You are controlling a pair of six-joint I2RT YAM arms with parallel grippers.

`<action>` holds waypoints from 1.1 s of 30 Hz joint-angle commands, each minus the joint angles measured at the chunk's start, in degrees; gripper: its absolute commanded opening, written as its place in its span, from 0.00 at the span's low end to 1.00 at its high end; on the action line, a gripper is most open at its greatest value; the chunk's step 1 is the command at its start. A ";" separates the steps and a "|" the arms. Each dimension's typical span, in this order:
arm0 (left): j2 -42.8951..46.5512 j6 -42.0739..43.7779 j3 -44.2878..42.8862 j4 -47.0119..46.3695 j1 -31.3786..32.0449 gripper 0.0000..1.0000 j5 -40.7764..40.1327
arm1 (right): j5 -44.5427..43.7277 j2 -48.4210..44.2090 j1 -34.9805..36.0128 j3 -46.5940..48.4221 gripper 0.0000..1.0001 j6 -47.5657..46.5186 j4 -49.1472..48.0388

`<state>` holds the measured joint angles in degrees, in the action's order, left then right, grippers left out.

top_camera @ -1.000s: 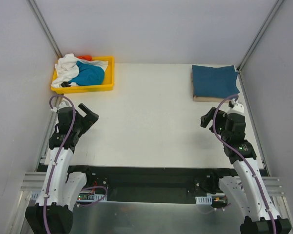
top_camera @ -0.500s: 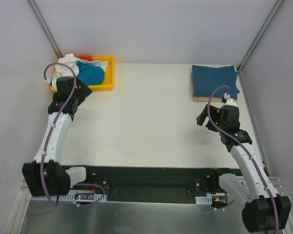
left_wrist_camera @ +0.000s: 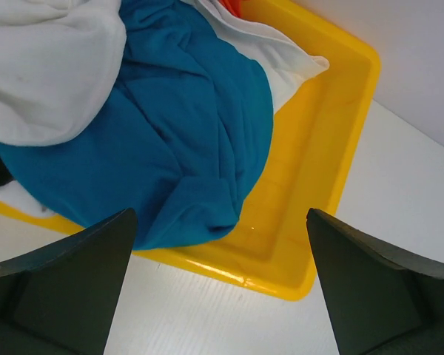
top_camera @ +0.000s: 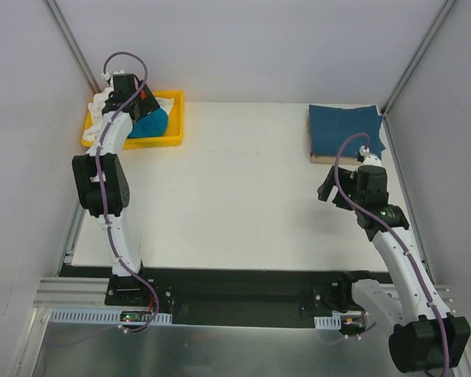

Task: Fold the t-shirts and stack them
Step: Grab crumpled tshirt from bin with the left arm

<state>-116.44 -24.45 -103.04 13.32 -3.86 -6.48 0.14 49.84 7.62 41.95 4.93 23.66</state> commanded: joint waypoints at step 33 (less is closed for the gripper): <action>-1.96 -0.96 -13.41 6.10 -0.45 0.00 -4.07 | -4.36 1.57 -0.32 3.31 0.97 -1.33 2.18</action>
<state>-128.01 -24.36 -112.36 20.03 -4.21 -10.96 -4.12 51.44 7.62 42.54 3.99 26.04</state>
